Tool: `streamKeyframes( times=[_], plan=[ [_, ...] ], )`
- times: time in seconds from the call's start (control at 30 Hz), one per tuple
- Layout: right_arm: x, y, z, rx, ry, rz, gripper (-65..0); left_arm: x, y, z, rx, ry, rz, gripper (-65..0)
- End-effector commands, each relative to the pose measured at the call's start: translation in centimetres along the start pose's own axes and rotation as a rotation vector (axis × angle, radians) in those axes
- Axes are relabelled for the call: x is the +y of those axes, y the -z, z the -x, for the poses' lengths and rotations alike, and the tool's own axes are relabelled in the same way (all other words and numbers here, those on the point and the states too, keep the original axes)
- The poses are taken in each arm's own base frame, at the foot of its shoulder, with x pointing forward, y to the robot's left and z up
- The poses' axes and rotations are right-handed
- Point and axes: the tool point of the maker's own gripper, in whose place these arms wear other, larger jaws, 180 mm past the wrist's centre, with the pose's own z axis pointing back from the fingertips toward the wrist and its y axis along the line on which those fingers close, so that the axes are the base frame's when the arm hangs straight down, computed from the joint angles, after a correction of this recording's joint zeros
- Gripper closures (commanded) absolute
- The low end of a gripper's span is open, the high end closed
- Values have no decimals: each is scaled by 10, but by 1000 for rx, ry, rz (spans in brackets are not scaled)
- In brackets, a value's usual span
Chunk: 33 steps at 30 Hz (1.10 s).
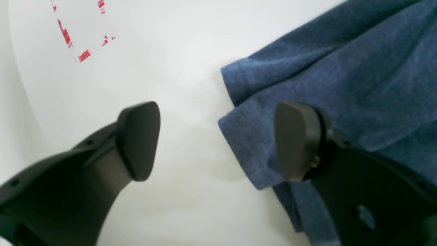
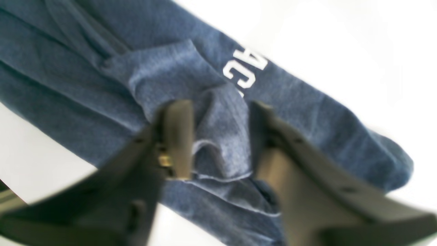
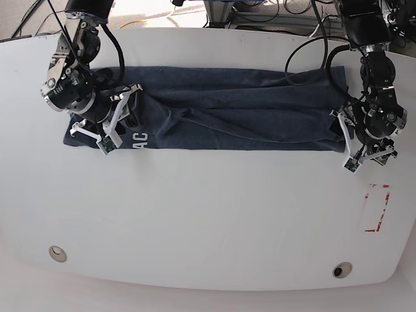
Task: Layout the t-shirt on the table in an organized manner, then fold the t-shirt properly
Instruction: 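Grasp the shirt end nearest the left gripper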
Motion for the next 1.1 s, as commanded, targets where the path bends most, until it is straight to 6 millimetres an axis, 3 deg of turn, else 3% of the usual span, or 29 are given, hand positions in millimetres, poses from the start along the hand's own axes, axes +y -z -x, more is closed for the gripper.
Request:
streamKeyframes(
  times=[0.0, 0.07, 0.17, 0.33, 0.53, 0.77, 1.0, 1.07],
  plan=[
    [-1, 2, -13, -49, 8, -4, -25, 7, -6, -20, -75, 0, -23, -415],
    [0, 7, -13, -65, 27, -17, 0, 6, -6, -25, -104, -4, -21, -371],
    [1, 14, -8, -72, 57, -37, -32, 6, -6, -25, -108, -4, -20, -303],
    [1, 29, 10, -56, 118, -71, -30, 6, -5, -25, -107, -5, -18, -197],
    [-3, 40, 39, -14, 172, -92, -30, 6, -5, -24, -105, -7, -19, -124],
    [-10, 54, 67, 37, 207, -95, -30, 7, -6, -22, -91, -7, -22, -117],
    [-12, 54, 69, 42, 201, -89, -30, 18, -10, -1, -19, -94, -14, -125],
    [-12, 54, 68, 41, 200, -89, -30, 26, -14, 2, -21, -141, -15, -165]
  ],
)
